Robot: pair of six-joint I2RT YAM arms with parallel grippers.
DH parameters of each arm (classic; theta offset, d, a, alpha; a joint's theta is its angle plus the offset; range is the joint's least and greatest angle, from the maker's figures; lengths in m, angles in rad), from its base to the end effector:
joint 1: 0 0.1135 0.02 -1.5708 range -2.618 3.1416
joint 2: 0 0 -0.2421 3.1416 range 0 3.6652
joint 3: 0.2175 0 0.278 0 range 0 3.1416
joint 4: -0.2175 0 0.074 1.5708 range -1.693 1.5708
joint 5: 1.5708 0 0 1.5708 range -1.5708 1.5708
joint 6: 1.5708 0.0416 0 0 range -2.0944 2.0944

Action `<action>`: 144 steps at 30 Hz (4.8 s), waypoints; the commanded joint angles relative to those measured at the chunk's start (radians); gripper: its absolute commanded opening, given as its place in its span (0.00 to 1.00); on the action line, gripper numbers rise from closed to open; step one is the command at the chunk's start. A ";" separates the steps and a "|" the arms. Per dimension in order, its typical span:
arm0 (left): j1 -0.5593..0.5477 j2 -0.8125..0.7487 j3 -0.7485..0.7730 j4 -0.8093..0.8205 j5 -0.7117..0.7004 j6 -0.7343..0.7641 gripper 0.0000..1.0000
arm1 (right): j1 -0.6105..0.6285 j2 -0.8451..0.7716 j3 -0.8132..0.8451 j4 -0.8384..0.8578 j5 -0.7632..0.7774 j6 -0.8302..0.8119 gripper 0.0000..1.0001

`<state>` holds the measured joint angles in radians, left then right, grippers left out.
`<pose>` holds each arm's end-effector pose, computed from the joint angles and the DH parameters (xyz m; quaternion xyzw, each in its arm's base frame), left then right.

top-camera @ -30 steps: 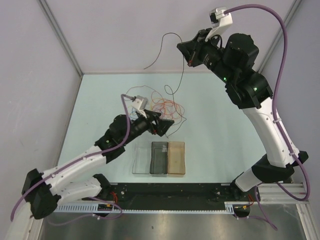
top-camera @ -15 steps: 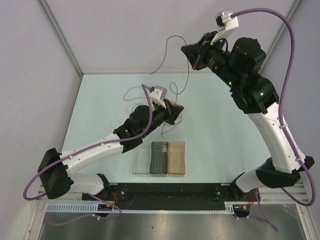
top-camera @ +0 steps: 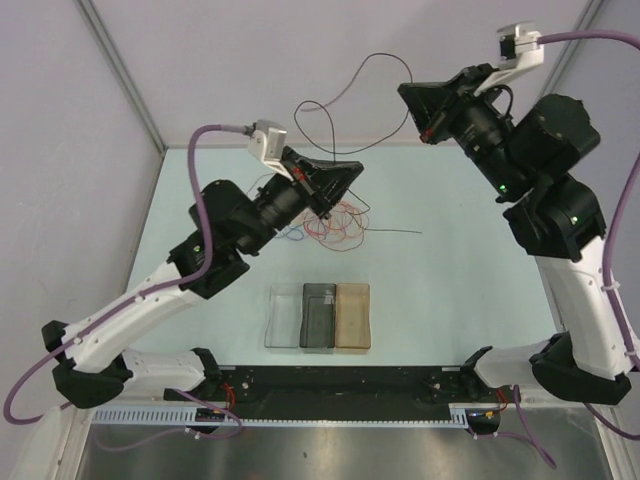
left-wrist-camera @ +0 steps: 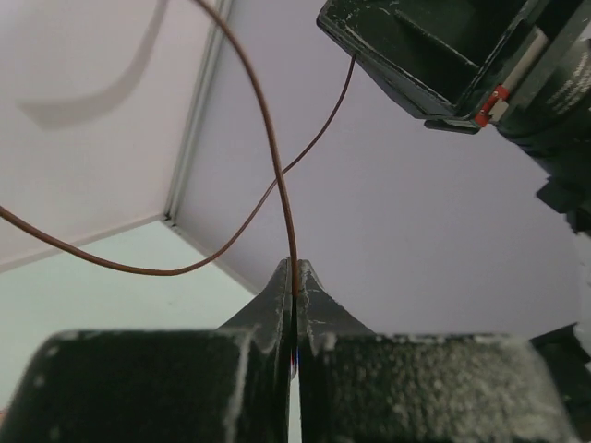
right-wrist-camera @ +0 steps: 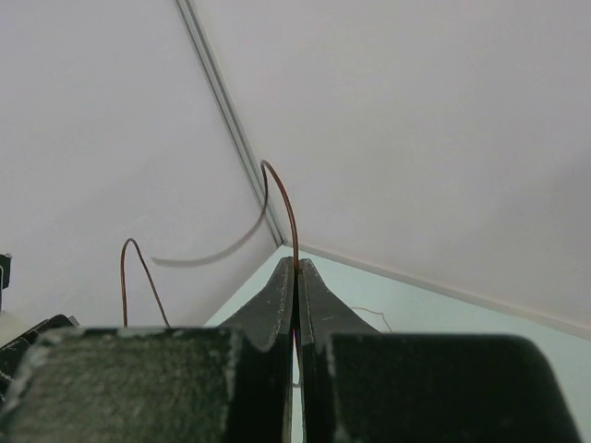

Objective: Untangle the cables

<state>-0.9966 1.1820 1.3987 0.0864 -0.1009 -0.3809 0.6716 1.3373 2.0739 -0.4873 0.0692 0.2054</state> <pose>0.1613 -0.2417 0.4889 0.1405 0.5760 -0.4884 0.6403 0.1871 0.1450 0.6043 -0.1151 0.6031 0.3158 0.7234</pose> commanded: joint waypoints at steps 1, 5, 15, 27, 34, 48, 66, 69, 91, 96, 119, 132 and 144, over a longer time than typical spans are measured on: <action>-0.031 -0.059 -0.015 -0.031 0.075 -0.050 0.00 | 0.005 -0.069 -0.001 0.043 0.023 0.014 0.00; -0.083 -0.084 -0.032 -0.062 0.055 -0.062 0.00 | 0.005 -0.130 -0.087 0.055 0.024 0.041 0.00; -0.275 -0.090 -0.078 -0.154 -0.242 -0.084 0.00 | 0.006 -0.268 -0.345 0.062 0.132 0.100 0.00; -0.381 -0.047 -0.151 -0.211 -0.534 -0.095 0.00 | 0.016 -0.297 -0.505 0.085 0.123 0.138 0.00; -0.379 -0.070 -0.199 -0.217 -0.539 -0.127 0.00 | 0.023 -0.290 -0.535 0.081 0.115 0.147 0.00; -0.381 -0.120 0.077 -0.378 -0.474 0.042 0.00 | 0.036 -0.225 -0.396 0.099 0.124 0.088 0.00; -0.381 -0.073 -0.049 -0.399 -0.361 -0.012 0.00 | 0.042 -0.283 -0.555 0.086 0.149 0.149 0.00; -0.381 -0.047 -0.064 -0.402 -0.370 -0.032 0.00 | 0.043 -0.294 -0.571 0.066 0.158 0.152 0.00; -0.381 -0.139 -0.712 0.197 -0.066 -0.283 0.00 | 0.051 -0.352 -0.719 -0.137 0.113 0.239 0.00; -0.379 -0.134 -0.802 0.312 -0.134 -0.294 0.00 | 0.062 -0.356 -0.779 -0.120 0.104 0.256 0.00; -0.364 0.070 -0.908 0.490 -0.398 -0.381 0.00 | 0.187 -0.311 -0.922 -0.132 0.115 0.373 0.00; -0.364 0.194 -0.831 0.293 -0.418 -0.454 0.00 | 0.347 -0.325 -1.028 -0.255 0.204 0.525 0.00; -0.364 0.245 -0.658 -0.069 -0.401 -0.523 0.26 | 0.479 -0.257 -1.095 -0.304 0.282 0.669 0.00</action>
<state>-1.3647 1.4281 0.6819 0.1513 -0.4961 -0.8551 1.1355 1.0466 0.9886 -0.7902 0.3004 0.8097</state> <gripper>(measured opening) 0.179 0.013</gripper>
